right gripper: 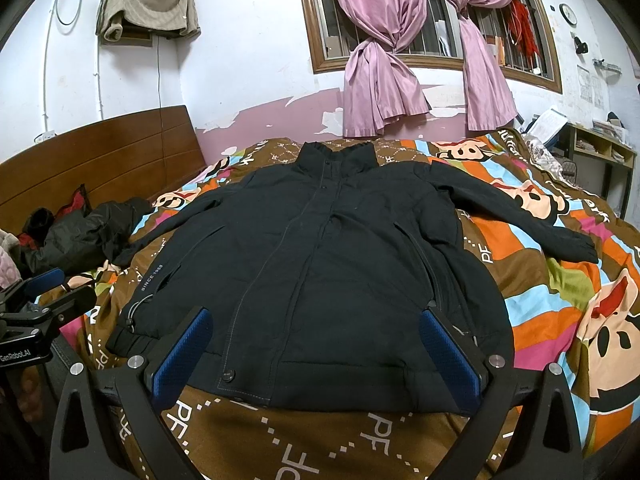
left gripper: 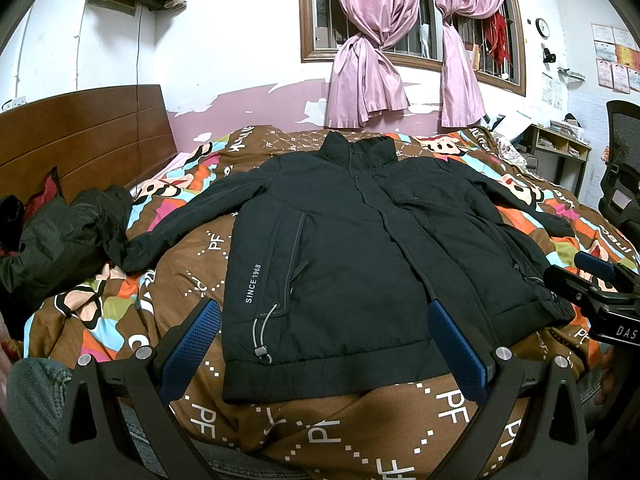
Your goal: Fold large clothes
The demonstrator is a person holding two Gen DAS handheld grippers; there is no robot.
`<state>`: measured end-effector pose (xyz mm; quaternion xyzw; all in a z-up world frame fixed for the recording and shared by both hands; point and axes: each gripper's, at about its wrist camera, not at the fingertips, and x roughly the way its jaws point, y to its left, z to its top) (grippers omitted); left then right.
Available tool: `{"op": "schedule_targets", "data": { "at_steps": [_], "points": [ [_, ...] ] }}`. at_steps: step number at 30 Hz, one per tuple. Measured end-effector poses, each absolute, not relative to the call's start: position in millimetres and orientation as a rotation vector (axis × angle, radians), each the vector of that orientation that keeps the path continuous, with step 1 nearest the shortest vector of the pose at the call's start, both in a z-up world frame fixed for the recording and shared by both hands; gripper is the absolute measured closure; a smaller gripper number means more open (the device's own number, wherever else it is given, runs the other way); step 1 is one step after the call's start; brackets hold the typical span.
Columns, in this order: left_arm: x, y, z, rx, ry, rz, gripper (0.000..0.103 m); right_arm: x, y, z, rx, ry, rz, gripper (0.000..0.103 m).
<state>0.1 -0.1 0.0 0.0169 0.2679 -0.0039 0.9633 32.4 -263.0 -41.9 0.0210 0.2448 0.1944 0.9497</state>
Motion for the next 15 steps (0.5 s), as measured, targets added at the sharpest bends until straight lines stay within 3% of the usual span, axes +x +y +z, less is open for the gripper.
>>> {"op": "schedule_targets", "data": {
  "at_steps": [15],
  "points": [
    [0.1, -0.1, 0.0, 0.034, 0.543, -0.008, 0.002, 33.0, -263.4, -43.8, 0.044, 0.501, 0.396, 0.000]
  ]
}}
